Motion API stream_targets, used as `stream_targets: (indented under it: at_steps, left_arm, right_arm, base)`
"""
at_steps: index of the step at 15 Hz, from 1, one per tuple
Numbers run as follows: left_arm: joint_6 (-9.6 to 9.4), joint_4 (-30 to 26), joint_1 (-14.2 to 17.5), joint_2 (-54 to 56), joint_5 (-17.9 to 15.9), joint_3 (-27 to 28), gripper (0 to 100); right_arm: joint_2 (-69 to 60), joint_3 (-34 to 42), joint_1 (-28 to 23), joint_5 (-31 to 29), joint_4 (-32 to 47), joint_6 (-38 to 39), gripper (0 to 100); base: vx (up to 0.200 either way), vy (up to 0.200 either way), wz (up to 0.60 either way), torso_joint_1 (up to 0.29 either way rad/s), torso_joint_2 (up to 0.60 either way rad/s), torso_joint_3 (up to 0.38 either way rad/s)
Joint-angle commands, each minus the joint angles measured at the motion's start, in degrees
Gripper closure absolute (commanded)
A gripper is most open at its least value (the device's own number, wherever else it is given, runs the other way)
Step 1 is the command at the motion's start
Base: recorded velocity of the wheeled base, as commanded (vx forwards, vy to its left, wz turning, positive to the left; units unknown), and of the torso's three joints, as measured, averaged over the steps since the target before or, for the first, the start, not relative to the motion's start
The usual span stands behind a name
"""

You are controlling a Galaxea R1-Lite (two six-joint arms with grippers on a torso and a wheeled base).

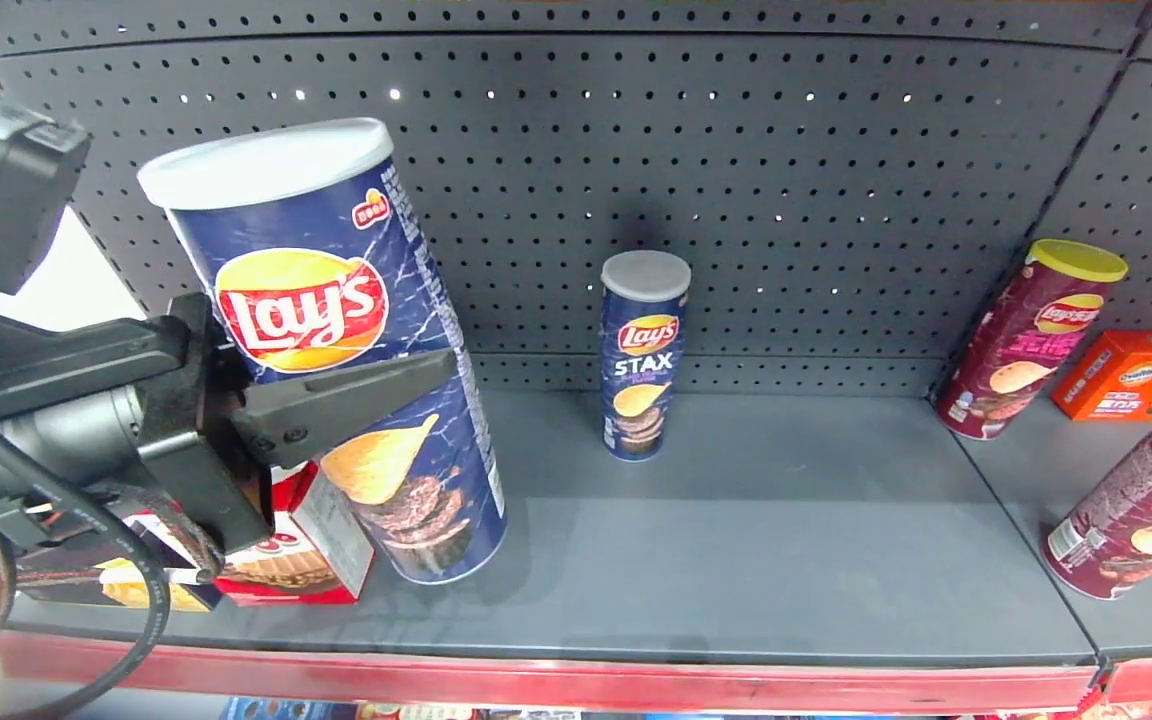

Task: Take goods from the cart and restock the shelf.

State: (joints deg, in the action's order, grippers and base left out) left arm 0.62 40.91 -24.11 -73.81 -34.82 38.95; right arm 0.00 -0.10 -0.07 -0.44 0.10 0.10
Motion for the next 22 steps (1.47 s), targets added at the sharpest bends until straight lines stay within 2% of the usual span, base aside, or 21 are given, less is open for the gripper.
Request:
stream_targets:
  at_steps: [1, 6, 11, 12, 13, 14, 17, 19, 22]
  left_arm:
    - [-0.01, -0.1, 0.0, 0.0, 0.0, 0.0, 100]
    - [0.26, -0.7, 0.2, 0.1, -0.1, 1.8, 100]
    - [0.26, -0.7, 0.4, 1.5, 1.0, -1.0, 100]
    - [0.35, -0.7, 1.3, 2.4, 0.9, -2.1, 100]
    - [0.87, -0.7, 2.4, 2.8, 0.5, -2.4, 100]
    - [1.31, -0.7, 2.6, 2.9, 0.6, -2.5, 100]
    - [1.4, -0.7, 2.8, 2.4, 0.7, -2.1, 100]
    - [1.4, -0.6, 2.8, 1.5, 0.7, -1.5, 100]
    - [1.4, -0.3, 2.8, 0.6, 0.6, -0.8, 100]
  right_arm:
    - [0.1, 0.0, 0.0, 0.0, 0.0, 0.0, 0]
    - [0.2, -0.1, 0.0, 0.1, 0.2, -0.2, 0]
    - [2.5, -0.3, 1.0, 1.2, 0.1, -0.9, 0]
    - [12.6, -17.0, 2.5, 5.4, 1.1, 3.4, 0]
    - [17.9, -18.0, 3.1, 6.8, 1.0, 3.7, 0]
    - [18.8, -18.6, 4.2, 9.8, 1.0, 0.4, 0]
    - [27.2, -25.0, 5.0, 18.6, 1.0, -1.0, 0]
    - [32.0, -25.4, 6.4, 21.1, 0.5, -3.3, 0]
    - [40.1, -25.5, 14.8, 21.3, -7.7, -2.7, 0]
  base:
    - [0.0, 0.0, 0.0, 0.0, 0.0, 0.0]
    - [0.0, 0.0, 0.0, 0.0, 0.0, 0.0]
    - [0.0, 0.0, 0.0, 0.0, 0.0, 0.0]
    - [0.0, 0.0, 0.0, 0.0, 0.0, 0.0]
    - [0.0, 0.0, 0.0, 0.0, 0.0, 0.0]
    - [0.0, 0.0, 0.0, 0.0, 0.0, 0.0]
    - [0.0, 0.0, 0.0, 0.0, 0.0, 0.0]
    - [0.0, 0.0, 0.0, 0.0, 0.0, 0.0]
    - [0.0, 0.0, 0.0, 0.0, 0.0, 0.0]
